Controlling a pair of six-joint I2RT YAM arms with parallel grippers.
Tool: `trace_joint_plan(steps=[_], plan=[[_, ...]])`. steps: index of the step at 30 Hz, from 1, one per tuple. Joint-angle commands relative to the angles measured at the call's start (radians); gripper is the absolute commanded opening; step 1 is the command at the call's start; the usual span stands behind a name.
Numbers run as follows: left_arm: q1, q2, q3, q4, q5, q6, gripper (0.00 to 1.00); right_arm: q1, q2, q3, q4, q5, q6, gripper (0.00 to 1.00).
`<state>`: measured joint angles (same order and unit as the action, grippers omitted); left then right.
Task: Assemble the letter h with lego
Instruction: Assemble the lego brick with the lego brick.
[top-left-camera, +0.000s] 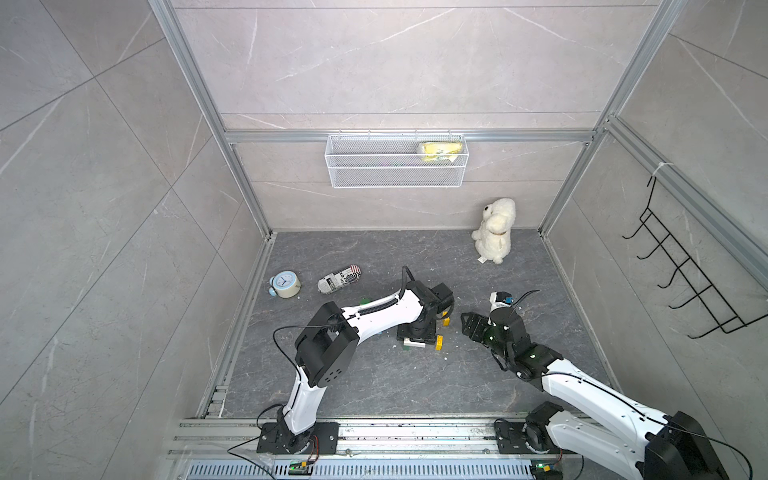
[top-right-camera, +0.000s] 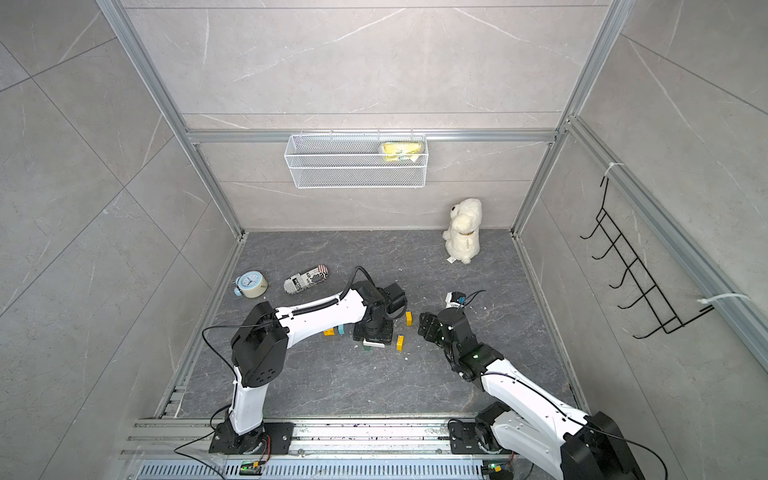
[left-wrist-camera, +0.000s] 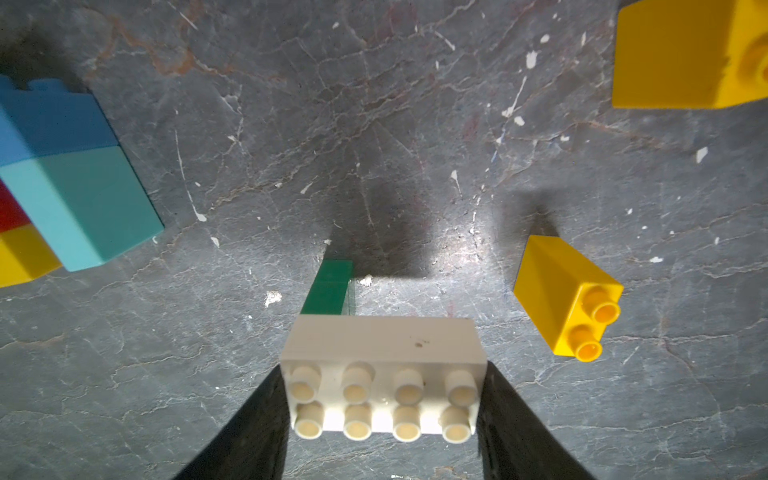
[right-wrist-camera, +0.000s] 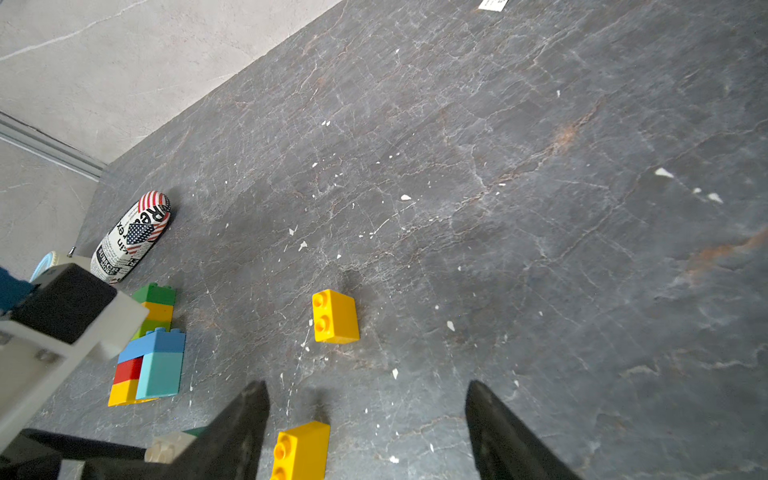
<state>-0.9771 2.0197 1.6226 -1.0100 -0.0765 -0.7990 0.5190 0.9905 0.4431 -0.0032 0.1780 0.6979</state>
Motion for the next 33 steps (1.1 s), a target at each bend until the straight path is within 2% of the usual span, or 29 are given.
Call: trace_joint_plan(steps=[1,9,18,26,33], plan=[[-0.005,0.005,0.025,0.005,0.027,-0.002,0.00,-0.012,-0.031,-0.018,-0.014,0.012,0.022,0.77],[-0.039,0.035,0.187,-0.073,0.020,0.043,0.00,-0.075,-0.065,-0.045,-0.029,-0.019,0.072,0.77],[-0.050,0.153,0.326,-0.171,0.024,0.043,0.00,-0.174,-0.009,-0.072,0.034,-0.169,0.113,0.76],[-0.051,0.187,0.362,-0.195,0.023,0.036,0.00,-0.218,0.042,-0.083,0.084,-0.252,0.129,0.74],[-0.051,0.198,0.360,-0.193,0.031,0.041,0.00,-0.230,0.054,-0.085,0.095,-0.271,0.132,0.74]])
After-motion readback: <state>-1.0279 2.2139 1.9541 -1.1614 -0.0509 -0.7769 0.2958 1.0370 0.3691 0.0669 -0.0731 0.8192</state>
